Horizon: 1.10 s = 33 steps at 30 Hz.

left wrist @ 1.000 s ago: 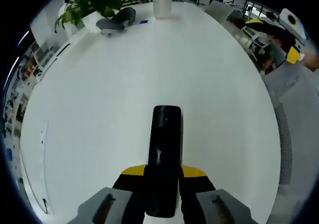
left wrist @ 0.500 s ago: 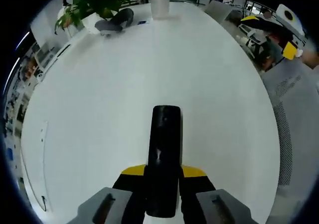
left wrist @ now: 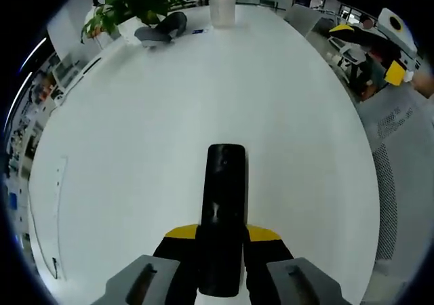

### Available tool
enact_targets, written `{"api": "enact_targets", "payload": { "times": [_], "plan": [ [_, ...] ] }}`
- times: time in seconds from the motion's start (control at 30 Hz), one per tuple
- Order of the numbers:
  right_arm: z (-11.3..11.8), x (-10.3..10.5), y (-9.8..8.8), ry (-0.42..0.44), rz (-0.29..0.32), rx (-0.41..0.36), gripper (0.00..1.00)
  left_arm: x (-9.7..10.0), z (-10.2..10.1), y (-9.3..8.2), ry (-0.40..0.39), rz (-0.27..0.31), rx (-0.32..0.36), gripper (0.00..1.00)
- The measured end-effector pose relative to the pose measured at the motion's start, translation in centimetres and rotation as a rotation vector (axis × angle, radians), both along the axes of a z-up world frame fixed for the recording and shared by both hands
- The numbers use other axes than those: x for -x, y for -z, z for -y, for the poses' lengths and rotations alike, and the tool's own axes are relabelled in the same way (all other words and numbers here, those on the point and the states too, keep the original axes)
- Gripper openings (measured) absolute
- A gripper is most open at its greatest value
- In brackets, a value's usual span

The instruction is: Press the specified remote control buttons in sequence, fully releasing each button before pressing the next.

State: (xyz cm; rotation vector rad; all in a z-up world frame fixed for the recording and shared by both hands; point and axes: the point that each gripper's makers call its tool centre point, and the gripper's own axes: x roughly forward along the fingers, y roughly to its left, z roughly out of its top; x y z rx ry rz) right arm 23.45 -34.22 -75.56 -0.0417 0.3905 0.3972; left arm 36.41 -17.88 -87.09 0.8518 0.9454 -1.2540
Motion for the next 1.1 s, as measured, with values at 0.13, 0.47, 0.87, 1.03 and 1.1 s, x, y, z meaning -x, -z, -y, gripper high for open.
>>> {"api": "enact_targets", "payload": {
  "times": [0.13, 0.47, 0.87, 1.03, 1.1],
  "plan": [
    [-0.2, 0.1, 0.3, -0.011, -0.010, 0.025, 0.56, 0.2, 0.0, 0.0, -0.017, 0.002, 0.010, 0.23],
    [-0.4, 0.2, 0.7, -0.033, -0.029, 0.053, 0.55, 0.5, -0.1, -0.1, -0.048, 0.006, 0.016, 0.23],
    [-1.1, 0.4, 1.5, -0.074, -0.067, 0.070, 0.54, 1.2, -0.2, 0.0, -0.083, 0.012, 0.012, 0.23],
    [-1.3, 0.6, 2.0, -0.090, -0.089, 0.082, 0.54, 1.6, -0.2, -0.1, -0.105, 0.017, 0.011, 0.23],
    [-1.2, 0.7, 2.2, -0.087, -0.099, 0.090, 0.54, 1.8, -0.3, -0.1, -0.117, 0.016, 0.013, 0.23]
  ]
}}
